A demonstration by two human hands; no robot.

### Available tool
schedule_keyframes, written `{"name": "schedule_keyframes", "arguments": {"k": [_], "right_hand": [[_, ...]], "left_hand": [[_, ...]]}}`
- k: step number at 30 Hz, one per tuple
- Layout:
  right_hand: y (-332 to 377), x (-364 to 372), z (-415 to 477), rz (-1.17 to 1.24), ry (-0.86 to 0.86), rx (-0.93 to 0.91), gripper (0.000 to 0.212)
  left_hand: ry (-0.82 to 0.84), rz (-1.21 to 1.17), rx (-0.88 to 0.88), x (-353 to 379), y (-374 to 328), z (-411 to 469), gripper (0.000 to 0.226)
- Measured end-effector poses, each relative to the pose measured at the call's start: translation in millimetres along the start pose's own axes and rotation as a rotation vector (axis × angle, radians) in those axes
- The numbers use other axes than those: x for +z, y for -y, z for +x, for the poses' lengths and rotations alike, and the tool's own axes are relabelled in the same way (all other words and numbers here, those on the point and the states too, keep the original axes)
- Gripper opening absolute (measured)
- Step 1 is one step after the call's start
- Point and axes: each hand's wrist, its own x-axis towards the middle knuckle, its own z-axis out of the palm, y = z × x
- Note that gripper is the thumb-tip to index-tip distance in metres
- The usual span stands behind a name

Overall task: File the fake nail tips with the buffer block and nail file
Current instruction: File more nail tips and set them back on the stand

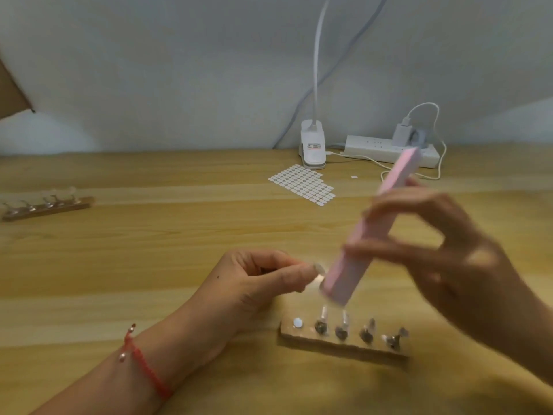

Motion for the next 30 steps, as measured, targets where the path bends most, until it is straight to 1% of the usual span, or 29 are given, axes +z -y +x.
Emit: {"name": "schedule_keyframes", "arguments": {"k": [1,2,3,6,7,8,9,10,11,12,14,15,16,17,18,20,22,23,24,26,27,29,30], "right_hand": [[-7.5,-3.0,1.3,-0.071,-0.030,0.063,0.030],[-9.5,-4.2,1.4,-0.092,-0.043,0.096,0.031],[-4.8,-3.7,-0.3,-0.048,-0.035,0.087,0.029],[27.5,10.8,-8.6,0.231,0.116,-0.017,0.029],[36.8,15.4,-10.2,0.271,0.162,-0.061,0.032],[41.8,17.2,-11.0,0.274,0.183,-0.110,0.035],[42.7,17.5,-10.7,0.268,0.177,-0.150,0.035],[42.4,17.6,-10.3,0.255,0.161,-0.167,0.032],[39.2,17.0,-10.2,0.231,0.140,-0.172,0.029],[31.8,16.0,-9.1,0.184,0.113,-0.160,0.028],[7.5,8.6,-4.7,0.027,0.050,-0.085,0.025],[-2.2,3.6,-2.0,-0.039,0.019,-0.020,0.029],[-8.9,-0.9,-0.5,-0.068,0.002,0.036,0.034],[-9.4,-3.2,-0.3,-0.053,-0.001,0.048,0.035],[-4.1,-2.7,-0.8,-0.005,0.011,0.019,0.035],[19.3,8.1,-6.4,0.177,0.100,-0.077,0.028],[38.4,17.8,-13.0,0.345,0.172,-0.115,0.037],[43.0,17.8,-13.7,0.380,0.167,-0.133,0.038],[44.3,16.4,-13.2,0.382,0.148,-0.154,0.033],[37.5,11.2,-9.9,0.315,0.131,-0.155,0.024],[27.2,7.9,-6.4,0.231,0.104,-0.138,0.024],[1.2,0.0,-0.3,0.029,0.056,-0.040,0.032],[-6.5,-2.4,1.3,-0.032,0.034,0.030,0.033]], "left_hand": [[-0.012,0.001,-0.008,-1.3,0.7,0.4,0.015],[-0.016,0.001,-0.009,-1.7,1.2,0.6,0.016],[-0.018,0.006,-0.006,-1.7,1.6,1.0,0.017],[-0.027,0.013,0.007,0.0,1.4,1.5,0.016],[-0.041,-0.013,-0.004,0.0,2.0,1.4,0.016],[-0.052,-0.055,-0.025,0.1,1.8,1.3,0.010],[-0.053,-0.087,-0.040,0.4,1.1,0.8,0.007],[-0.038,-0.097,-0.039,1.1,0.4,0.5,0.009],[-0.015,-0.084,-0.018,1.4,0.9,0.4,0.005],[0.005,-0.060,0.007,1.6,0.6,0.6,0.009],[0.013,-0.009,0.015,-0.1,1.2,1.4,0.011],[-0.002,-0.001,0.007,-1.2,1.9,1.8,0.013],[-0.012,0.002,0.004,-2.3,2.0,2.0,0.015],[-0.021,0.009,0.006,-2.3,2.3,2.3,0.016],[-0.027,0.015,0.006,-1.5,1.7,2.4,0.016],[-0.033,0.004,0.004,0.6,0.6,1.8,0.015],[-0.051,-0.078,-0.035,0.9,0.8,1.4,0.008],[-0.054,-0.105,-0.052,1.0,0.6,0.9,0.006],[-0.047,-0.110,-0.054,1.1,0.1,0.5,0.007],[0.006,-0.068,-0.016,2.4,-0.6,0.0,0.010],[0.025,-0.031,0.008,2.4,-0.4,0.0,0.014],[0.008,0.004,0.011,0.8,0.6,1.4,0.015],[-0.012,0.000,0.003,-0.2,0.8,1.9,0.015]]}}
